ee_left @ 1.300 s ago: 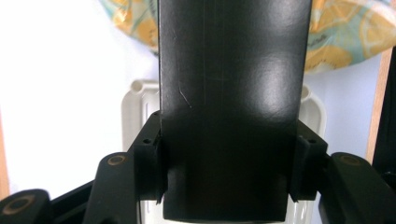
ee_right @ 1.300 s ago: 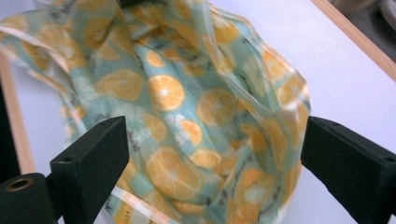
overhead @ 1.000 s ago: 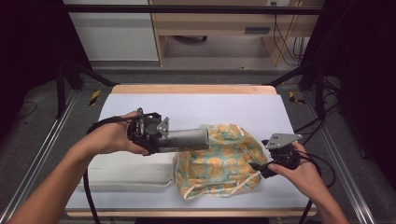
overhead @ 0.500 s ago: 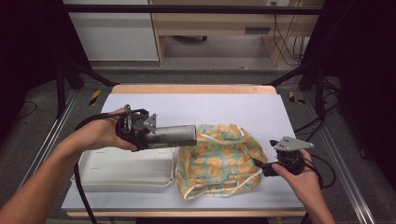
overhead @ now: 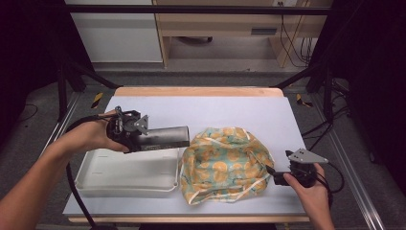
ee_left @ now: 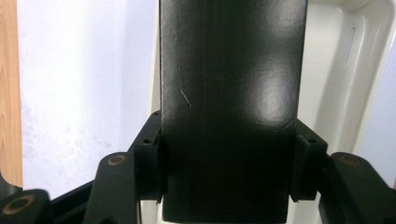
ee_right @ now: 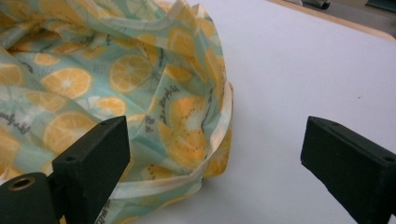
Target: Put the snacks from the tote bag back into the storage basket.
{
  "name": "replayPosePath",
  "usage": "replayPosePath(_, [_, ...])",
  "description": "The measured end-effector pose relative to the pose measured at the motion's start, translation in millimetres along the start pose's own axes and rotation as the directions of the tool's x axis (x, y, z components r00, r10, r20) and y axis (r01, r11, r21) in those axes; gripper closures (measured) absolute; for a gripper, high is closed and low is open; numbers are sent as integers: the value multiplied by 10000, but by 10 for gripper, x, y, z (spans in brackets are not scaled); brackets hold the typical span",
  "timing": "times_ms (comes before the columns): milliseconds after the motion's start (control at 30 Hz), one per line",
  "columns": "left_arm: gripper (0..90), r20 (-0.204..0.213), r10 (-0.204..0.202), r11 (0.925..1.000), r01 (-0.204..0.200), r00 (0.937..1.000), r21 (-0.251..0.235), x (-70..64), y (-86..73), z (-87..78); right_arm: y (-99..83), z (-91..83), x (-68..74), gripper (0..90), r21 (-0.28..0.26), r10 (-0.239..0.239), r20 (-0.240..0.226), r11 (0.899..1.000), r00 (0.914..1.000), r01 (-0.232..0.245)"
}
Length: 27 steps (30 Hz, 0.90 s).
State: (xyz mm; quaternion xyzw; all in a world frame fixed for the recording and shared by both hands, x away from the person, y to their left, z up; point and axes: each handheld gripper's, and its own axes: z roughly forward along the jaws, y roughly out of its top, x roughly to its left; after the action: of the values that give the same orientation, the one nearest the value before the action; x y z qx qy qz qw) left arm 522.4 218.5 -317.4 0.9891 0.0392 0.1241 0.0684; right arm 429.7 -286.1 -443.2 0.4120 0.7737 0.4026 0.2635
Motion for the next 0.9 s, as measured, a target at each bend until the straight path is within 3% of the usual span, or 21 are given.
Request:
replayPosePath(367, [431,219,-249,9997,248,9995,61,-1,-306,158,-71,1,8,88,-180,236,335,9996,9992,-230])
replayPosePath(633, [431,562,-20,10000,17,9984,55,-35,-414,271,-118,8,6,90,-25,303,518,9995,9982,-302])
replayPosePath(800, [431,733,272,9995,-281,9969,112,-73,-450,326,-127,-8,4,90,-148,332,648,9994,9973,-323])
replayPosePath(900, [431,874,256,9997,-258,9958,11,-84,-479,352,-124,-31,-1,89,-351,445,654,9985,9969,-423])
